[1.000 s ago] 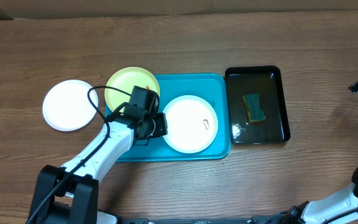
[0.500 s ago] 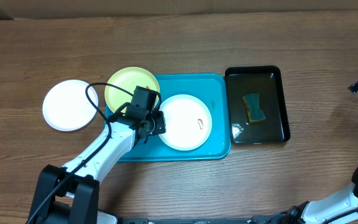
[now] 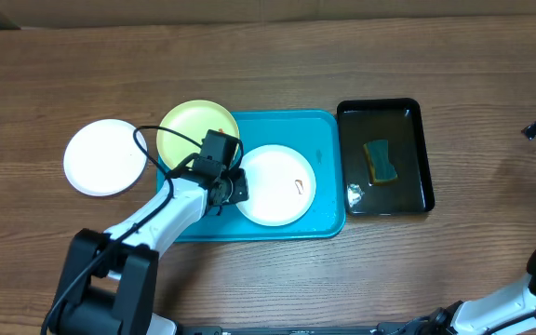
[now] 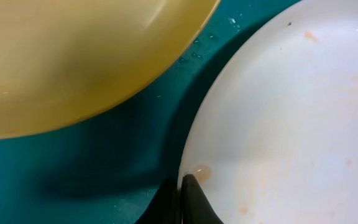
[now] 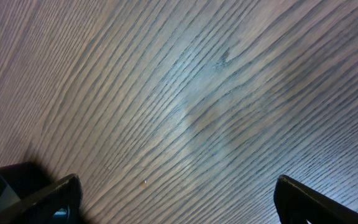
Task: Clean dirty plates on tray and stack at the side
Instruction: 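Slide the white plate rightward on the teal tray with the left gripper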
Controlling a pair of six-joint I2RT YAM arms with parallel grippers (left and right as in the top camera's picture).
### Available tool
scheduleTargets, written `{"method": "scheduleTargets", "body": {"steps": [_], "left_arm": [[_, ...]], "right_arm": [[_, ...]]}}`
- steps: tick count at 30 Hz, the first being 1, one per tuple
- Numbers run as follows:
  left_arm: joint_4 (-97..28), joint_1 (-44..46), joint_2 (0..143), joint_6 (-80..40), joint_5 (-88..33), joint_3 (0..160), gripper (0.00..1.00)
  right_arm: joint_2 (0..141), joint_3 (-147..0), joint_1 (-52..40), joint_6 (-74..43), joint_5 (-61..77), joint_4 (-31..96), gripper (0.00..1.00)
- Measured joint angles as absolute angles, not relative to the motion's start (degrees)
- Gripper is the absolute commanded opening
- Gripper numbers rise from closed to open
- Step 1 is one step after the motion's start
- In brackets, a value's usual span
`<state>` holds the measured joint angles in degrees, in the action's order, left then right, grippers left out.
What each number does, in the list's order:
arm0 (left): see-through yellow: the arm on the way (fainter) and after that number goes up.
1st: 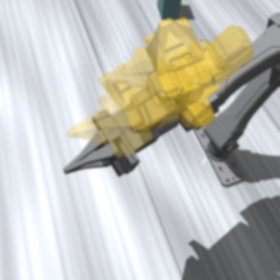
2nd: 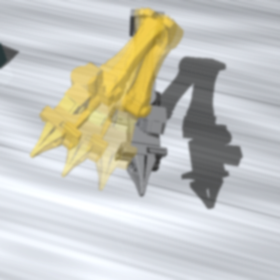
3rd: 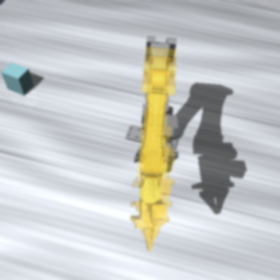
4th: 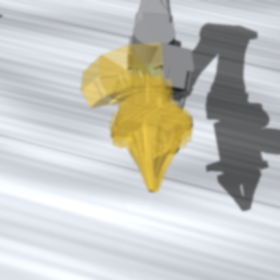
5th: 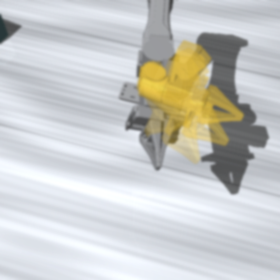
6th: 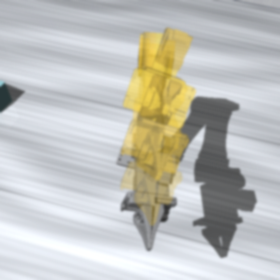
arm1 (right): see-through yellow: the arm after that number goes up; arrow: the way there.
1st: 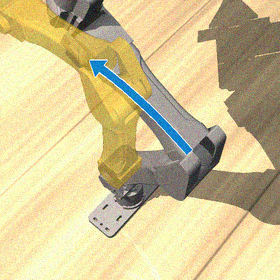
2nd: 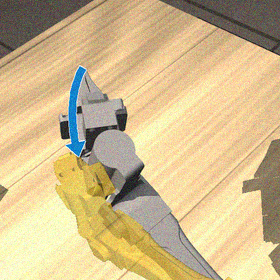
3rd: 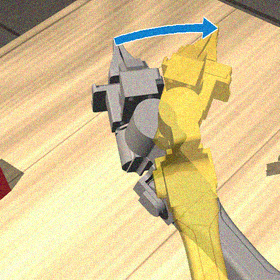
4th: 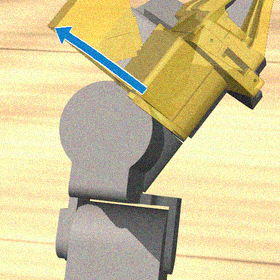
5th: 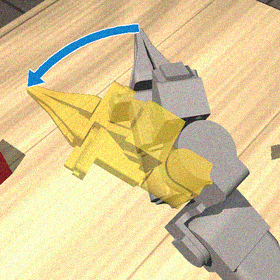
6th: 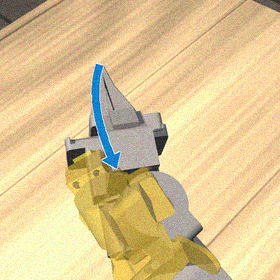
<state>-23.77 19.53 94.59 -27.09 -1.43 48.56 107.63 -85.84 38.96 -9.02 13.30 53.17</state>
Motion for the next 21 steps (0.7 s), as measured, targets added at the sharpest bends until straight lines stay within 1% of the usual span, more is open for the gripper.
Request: {"method": "scheduleTargets", "body": {"steps": [4, 9, 10, 13, 15, 19, 21], "left_arm": [[-22.85, 19.53, 95.2, -27.09, -1.45, 48.56, 0.05], [-22.31, 19.53, 95.44, -27.11, -1.45, 48.56, 0.09], [-22.2, 19.53, 95.53, -27.09, -1.48, 48.58, 0.12], [-22.09, 19.53, 95.94, -27.11, -1.43, 48.56, 0.3], [-21.8, 19.53, 95.96, -27.29, -1.43, 48.56, 0.35], [-20.4, 19.53, 96.03, -27.51, -1.45, 48.56, 0.36], [-19.18, 19.53, 96.14, -27.51, -1.43, 48.56, 0.33]], "right_arm": [[107.63, -85.84, 38.96, -9.02, 13.28, 53.17, 1.0], [107.63, -85.84, 38.96, -8.99, 13.32, 53.15, 1.0], [107.63, -85.84, 38.96, -9.02, 13.37, 52.97, 1.0], [107.63, -85.84, 38.96, -10.24, 15.42, 52.14, 1.0], [107.63, -85.86, 38.98, -11.33, 18.31, 53.25, 1.0], [107.63, -85.82, 38.85, -12.38, 27.7, 55.46, 1.0], [107.63, -86.06, 38.15, -11.81, 31.55, 56.38, 1.0]]}}
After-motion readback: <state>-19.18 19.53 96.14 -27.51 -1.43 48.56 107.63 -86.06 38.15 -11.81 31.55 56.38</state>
